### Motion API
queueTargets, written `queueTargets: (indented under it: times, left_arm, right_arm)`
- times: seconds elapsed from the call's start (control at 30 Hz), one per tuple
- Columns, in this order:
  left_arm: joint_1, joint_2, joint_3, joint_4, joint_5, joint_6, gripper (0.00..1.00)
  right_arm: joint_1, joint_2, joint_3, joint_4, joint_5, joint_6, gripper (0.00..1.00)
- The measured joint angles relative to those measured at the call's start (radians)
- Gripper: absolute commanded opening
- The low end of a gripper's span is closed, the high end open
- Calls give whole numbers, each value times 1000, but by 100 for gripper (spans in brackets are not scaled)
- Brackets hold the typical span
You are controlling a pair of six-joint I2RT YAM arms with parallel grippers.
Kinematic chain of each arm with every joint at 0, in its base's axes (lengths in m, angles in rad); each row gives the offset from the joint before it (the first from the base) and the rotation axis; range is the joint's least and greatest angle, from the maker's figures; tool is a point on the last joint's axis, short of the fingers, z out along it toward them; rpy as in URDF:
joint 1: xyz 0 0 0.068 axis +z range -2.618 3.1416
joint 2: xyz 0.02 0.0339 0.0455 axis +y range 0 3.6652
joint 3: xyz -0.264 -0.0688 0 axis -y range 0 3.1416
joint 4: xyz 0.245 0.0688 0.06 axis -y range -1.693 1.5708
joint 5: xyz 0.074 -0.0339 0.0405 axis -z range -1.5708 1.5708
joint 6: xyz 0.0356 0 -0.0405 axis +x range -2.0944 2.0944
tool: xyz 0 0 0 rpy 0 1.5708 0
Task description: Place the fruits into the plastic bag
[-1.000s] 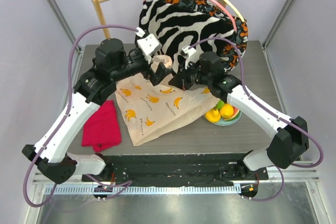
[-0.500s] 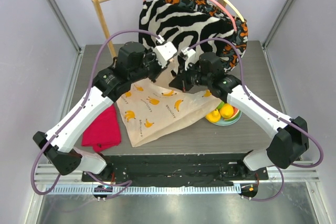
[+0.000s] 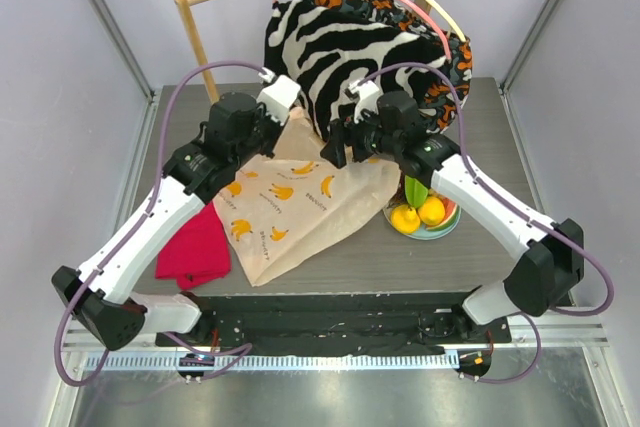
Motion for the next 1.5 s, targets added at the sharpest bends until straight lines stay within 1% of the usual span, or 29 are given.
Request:
queueTargets:
  times: [0.13,0.23,0.4,0.5,0.57,0.77,0.87,1.17,1.4,1.5]
  left_arm:
    - [30,-31,-71,2,-52,-28,0]
    - [31,-69,-126,23,-71,-40,0]
    - [31,-117,-197,65,-95,-49,0]
    - [31,-121,-214,86,-105,-58,0]
    - [31,-130,-232,108,-106,-70,0]
    - [31,-161,-254,140,-102,-95,0]
    - [31,-161,-254,146,-93,-103,0]
    - [31,-161,-254,151,-40,-140,0]
    - [31,-159,-254,153,-31,-148,0]
    - [31,-159,-254,153,-29,-149,0]
  right_arm:
    - [-1,-65,0,-40,87,6,85]
    - [-23,-153,0,-63,176,42,85]
    - [-143,-309,-31,-117,351,112,84]
    - [-198,-357,-71,-190,457,146,81]
    - [-206,-358,-92,-238,497,163,79]
    - [-204,-311,-217,-358,505,225,80]
    - [-204,-294,-261,-387,499,250,80]
    - [-204,-254,-325,-359,489,332,82]
    - [-204,-227,-359,-352,555,375,82]
    - [-204,-227,-361,-340,573,391,81]
